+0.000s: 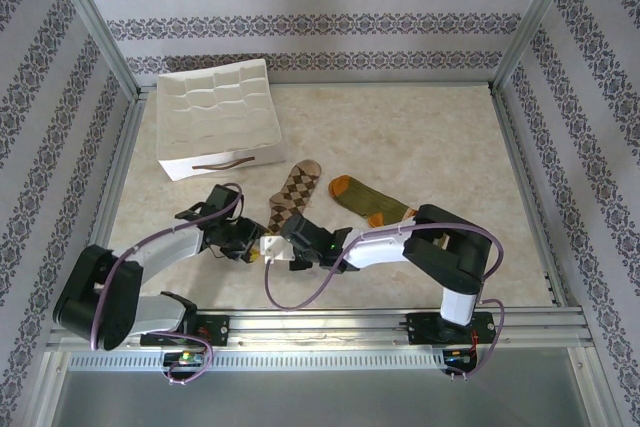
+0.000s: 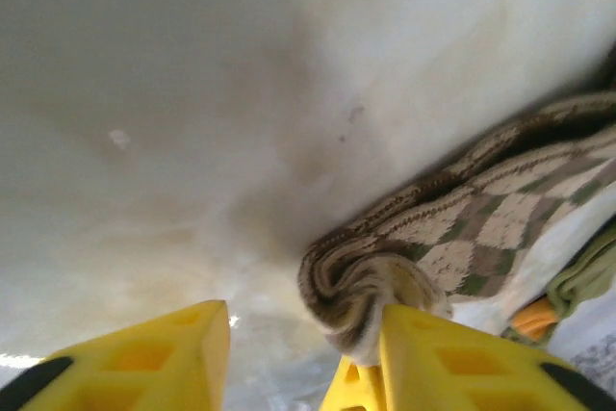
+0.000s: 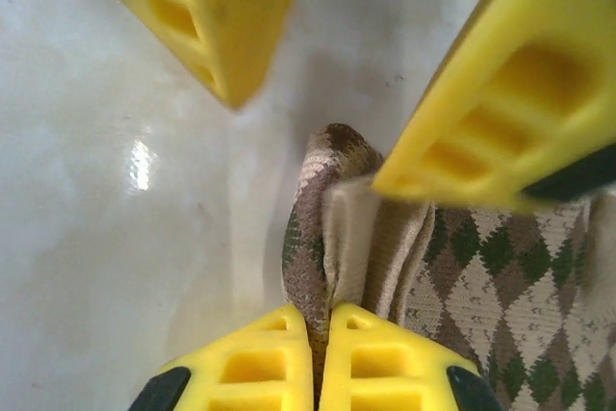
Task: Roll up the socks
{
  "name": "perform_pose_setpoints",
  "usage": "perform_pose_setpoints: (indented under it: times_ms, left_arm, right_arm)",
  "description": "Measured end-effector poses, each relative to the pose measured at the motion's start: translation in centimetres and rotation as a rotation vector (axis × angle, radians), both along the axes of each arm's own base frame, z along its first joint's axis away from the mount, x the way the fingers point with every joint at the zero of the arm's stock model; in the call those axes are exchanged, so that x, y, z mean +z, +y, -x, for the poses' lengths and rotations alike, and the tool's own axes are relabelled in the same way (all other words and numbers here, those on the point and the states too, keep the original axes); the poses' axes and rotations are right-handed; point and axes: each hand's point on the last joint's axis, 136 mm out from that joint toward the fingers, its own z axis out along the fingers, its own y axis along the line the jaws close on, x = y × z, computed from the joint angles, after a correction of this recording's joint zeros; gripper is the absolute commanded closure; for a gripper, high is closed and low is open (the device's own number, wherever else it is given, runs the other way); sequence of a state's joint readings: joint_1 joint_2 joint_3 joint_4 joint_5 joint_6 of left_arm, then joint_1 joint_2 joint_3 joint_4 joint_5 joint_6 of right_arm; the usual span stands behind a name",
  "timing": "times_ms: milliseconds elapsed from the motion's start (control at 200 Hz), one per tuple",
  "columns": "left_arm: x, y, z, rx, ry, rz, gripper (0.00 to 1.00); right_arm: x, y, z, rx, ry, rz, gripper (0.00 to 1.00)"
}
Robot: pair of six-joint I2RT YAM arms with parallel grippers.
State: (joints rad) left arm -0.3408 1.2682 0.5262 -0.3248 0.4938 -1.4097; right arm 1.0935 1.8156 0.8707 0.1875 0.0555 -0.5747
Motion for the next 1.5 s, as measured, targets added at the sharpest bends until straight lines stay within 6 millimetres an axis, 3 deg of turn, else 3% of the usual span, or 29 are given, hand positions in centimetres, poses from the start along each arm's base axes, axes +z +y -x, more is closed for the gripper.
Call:
perform_pose_setpoints:
  times_ms: [55, 150, 540, 879, 1304, 1389, 1504]
  left_arm:
    - [0.7, 0.5, -0.2, 0.024, -0.016, 0.007, 0.38]
    - [1.8, 1.0, -0.6, 0.061, -0.046, 0.024, 0.37]
    - [1.8, 1.5, 1.0, 0.130, -0.045, 0.079, 0.47]
    - [2.0, -1.1, 0.9, 0.082, -0.056, 0.123, 0.50]
    - [-0.7, -3.3, -0.2, 0.050, 0.015, 0.103, 0.48]
    - [-0.9, -3.4, -0.2, 0.048, 0.032, 0.100, 0.55]
    - [-1.2, -3.7, -0.5, 0.041, 0.047, 0.096, 0.79]
  right_arm:
    - [0.1, -0.2, -0.1, -0.018, 0.050, -0.018, 1.00]
    - [0.2, -0.2, -0.2, -0.043, 0.137, -0.048, 1.00]
    - [1.1, 0.3, 0.0, -0.125, 0.603, -0.138, 1.00]
    - [0.9, 0.5, -0.7, -0.226, 0.950, -0.196, 1.00]
    - [0.9, -0.3, -0.9, -0.281, 1.173, -0.249, 1.00]
    - [0.8, -0.3, -0.8, -0.284, 1.204, -0.254, 1.00]
    - [0.8, -0.4, -0.7, -0.291, 1.231, -0.254, 1.00]
